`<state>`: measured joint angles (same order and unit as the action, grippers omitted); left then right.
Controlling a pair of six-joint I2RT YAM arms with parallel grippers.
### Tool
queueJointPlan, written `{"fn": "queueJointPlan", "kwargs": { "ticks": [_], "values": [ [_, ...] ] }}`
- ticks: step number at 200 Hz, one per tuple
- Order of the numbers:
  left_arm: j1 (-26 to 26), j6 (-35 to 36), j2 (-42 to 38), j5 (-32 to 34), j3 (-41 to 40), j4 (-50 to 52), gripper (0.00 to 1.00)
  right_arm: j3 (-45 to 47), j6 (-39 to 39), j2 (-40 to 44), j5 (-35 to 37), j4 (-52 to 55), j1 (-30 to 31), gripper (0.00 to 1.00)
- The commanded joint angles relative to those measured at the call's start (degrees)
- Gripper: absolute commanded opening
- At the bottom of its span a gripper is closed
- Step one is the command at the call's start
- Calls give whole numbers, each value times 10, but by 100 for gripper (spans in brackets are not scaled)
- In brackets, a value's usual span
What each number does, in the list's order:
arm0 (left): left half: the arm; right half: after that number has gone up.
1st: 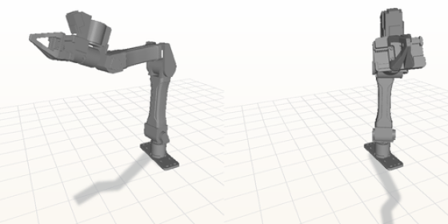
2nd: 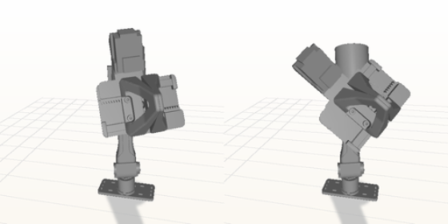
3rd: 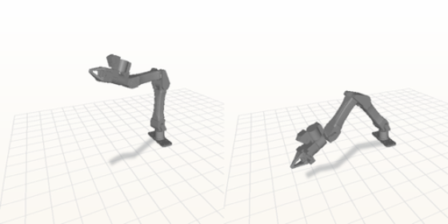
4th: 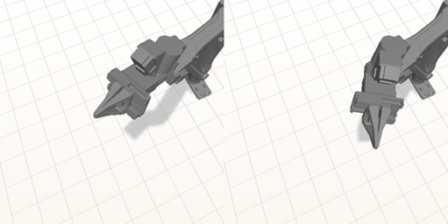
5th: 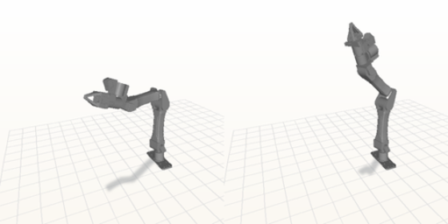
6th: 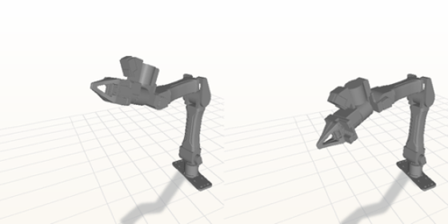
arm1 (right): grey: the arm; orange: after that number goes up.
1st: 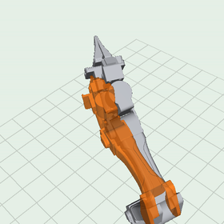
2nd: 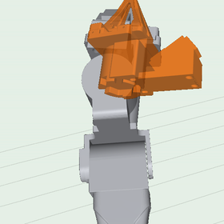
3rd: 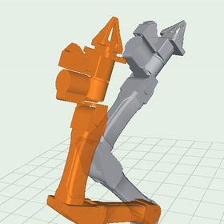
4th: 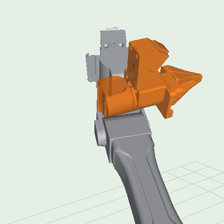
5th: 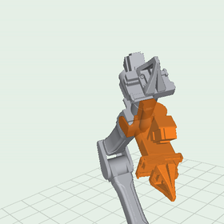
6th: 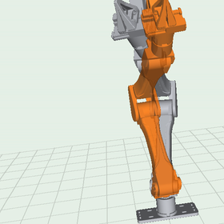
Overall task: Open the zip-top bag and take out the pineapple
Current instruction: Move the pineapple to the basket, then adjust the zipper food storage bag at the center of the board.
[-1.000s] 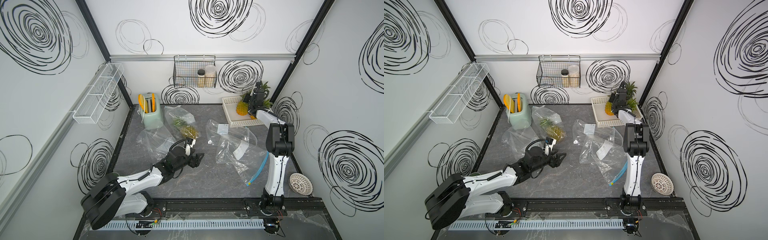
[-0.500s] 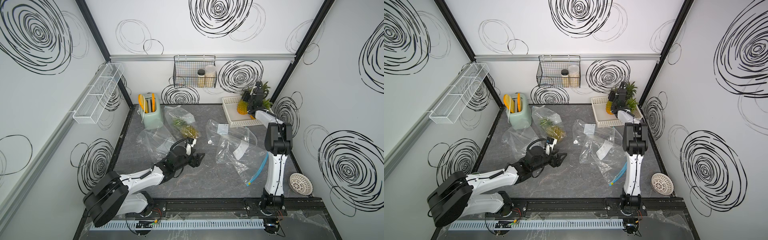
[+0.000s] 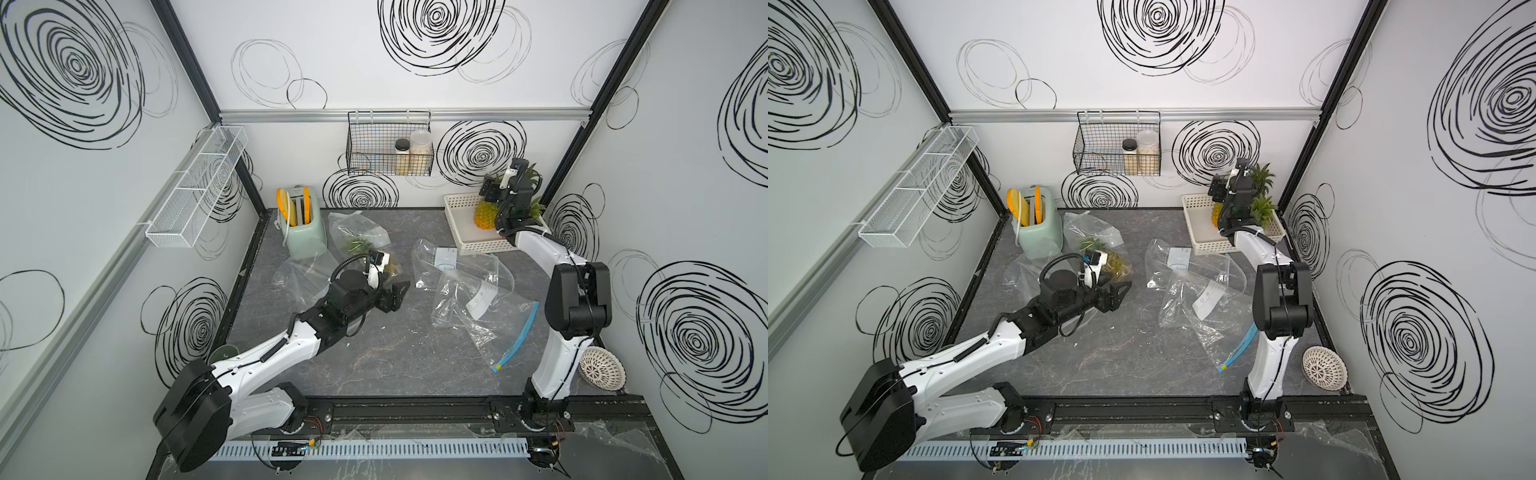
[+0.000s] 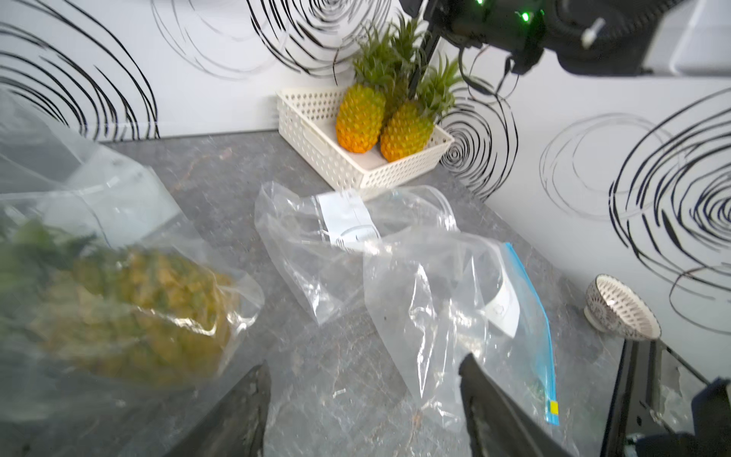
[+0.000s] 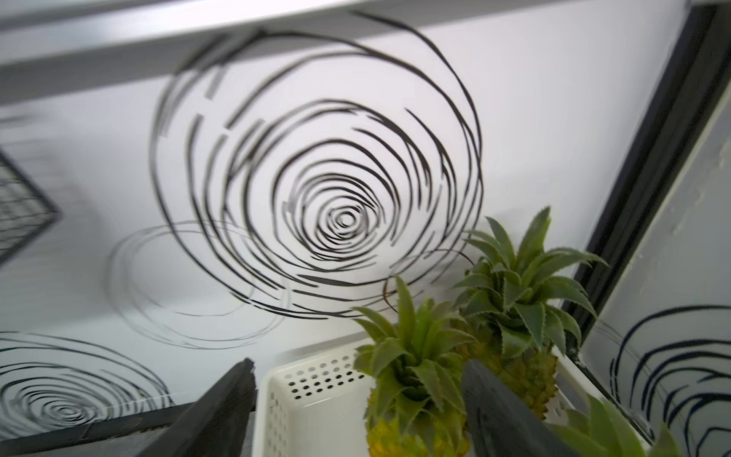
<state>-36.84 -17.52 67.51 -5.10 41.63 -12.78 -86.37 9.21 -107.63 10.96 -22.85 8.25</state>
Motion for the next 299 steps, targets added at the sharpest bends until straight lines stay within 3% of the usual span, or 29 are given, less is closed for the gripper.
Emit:
{"fn": "queueJointPlan", "kwargs": {
  "ticks": [1, 40, 66, 116, 160, 201, 242, 299],
  "values": [
    [41, 43, 31, -10, 97, 102, 80, 23, -54, 63, 36, -15, 47, 85],
    [112, 61, 141, -39, 261, 309, 81, -6, -61, 132, -28, 175, 101, 86],
    [141, 34, 196, -49, 323, 389, 80, 10, -61, 189, 0, 229, 134, 87],
    [223, -62, 248, -136, 343, 381, 81, 42, 2, 270, 43, 241, 166, 86],
    [251, -139, 398, -193, 431, 352, 81, 91, 18, 294, 55, 230, 177, 86],
    [252, -182, 507, -155, 518, 378, 79, 106, 20, 290, 59, 228, 186, 86],
    [262, -180, 450, -87, 493, 392, 80, 123, 23, 286, 53, 217, 188, 86],
    [293, -148, 382, -60, 476, 448, 80, 135, 26, 289, 48, 208, 190, 86]
  ]
}}
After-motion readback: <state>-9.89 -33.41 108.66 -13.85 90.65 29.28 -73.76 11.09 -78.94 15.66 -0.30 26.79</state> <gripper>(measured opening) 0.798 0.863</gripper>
